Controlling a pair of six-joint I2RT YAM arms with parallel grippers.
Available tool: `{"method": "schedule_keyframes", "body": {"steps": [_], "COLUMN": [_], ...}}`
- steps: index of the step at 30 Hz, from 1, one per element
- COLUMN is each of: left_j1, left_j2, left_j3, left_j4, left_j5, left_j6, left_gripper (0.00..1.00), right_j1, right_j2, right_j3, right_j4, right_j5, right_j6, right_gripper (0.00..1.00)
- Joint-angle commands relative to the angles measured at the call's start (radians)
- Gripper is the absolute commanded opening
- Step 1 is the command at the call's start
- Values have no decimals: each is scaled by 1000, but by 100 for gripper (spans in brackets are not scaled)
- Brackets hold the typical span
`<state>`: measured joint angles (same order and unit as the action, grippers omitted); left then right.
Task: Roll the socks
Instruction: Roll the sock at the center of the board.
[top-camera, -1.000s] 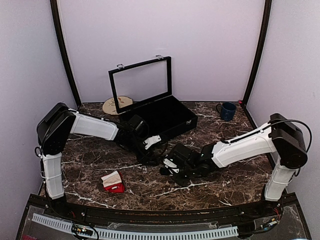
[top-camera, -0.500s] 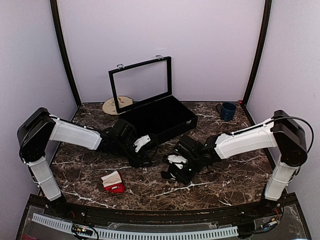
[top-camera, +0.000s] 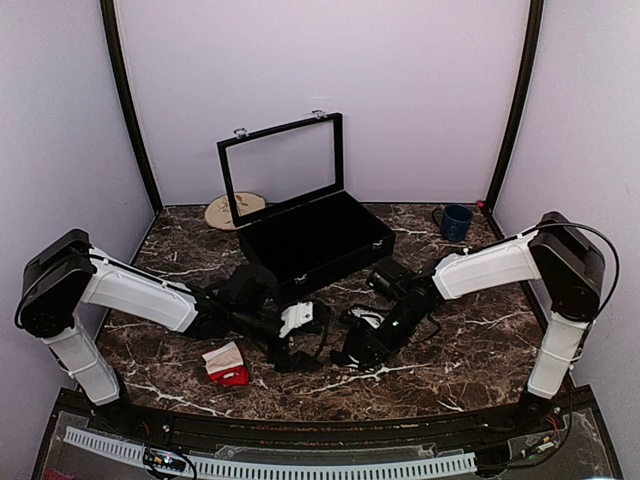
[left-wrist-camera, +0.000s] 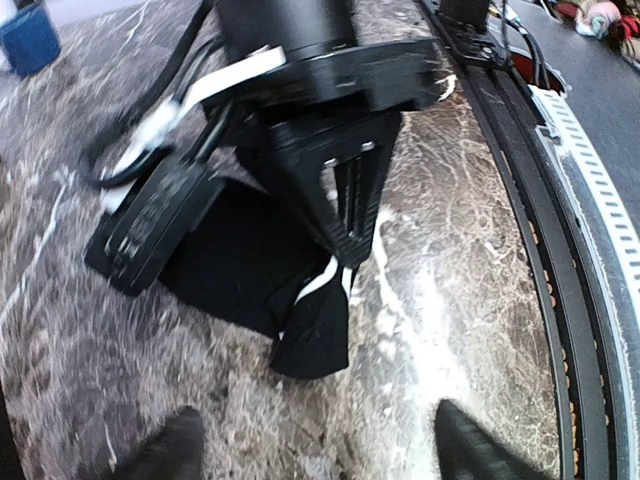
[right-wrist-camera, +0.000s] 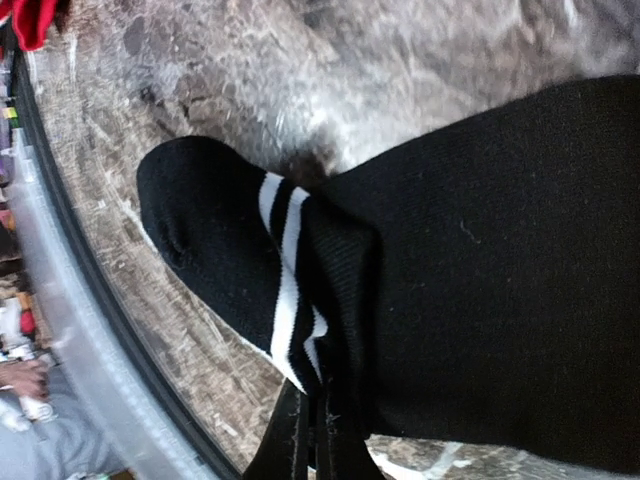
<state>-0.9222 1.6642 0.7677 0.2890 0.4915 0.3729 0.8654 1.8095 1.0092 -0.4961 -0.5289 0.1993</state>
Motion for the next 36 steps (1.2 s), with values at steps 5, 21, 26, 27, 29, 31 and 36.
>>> {"method": "schedule_keyframes", "body": {"steps": [5, 21, 26, 27, 29, 31, 36], "left_j1": [-65, -215, -229, -231, -233, -237, -249], "left_j2": [36, 137, 172, 178, 190, 198, 209], "left_j3": [41, 116, 172, 181, 196, 210, 224], "left_j4": [14, 62, 22, 14, -13, -41, -94], "left_j5": [-77, -328, -322, -319, -312, -305, -312], "left_j6": [178, 412, 431, 433, 436, 440, 448], "left_gripper": [93, 85, 82, 81, 79, 77, 74], "right_j1": [-64, -80, -80, -81, -80, -82, -88], "right_j2": [39, 61, 55, 54, 51, 49, 47], "right_j3": [-34, -15, -35, -40, -53, -65, -95], "right_j4": [-63, -101, -81, -76, -65, -53, -13], "right_j5": [-220, -276, -274, -275, -277, -280, -293], "right_j6": [30, 22, 32, 34, 38, 42, 60], "right_gripper": [0, 0, 0, 0, 0, 0, 0]}}
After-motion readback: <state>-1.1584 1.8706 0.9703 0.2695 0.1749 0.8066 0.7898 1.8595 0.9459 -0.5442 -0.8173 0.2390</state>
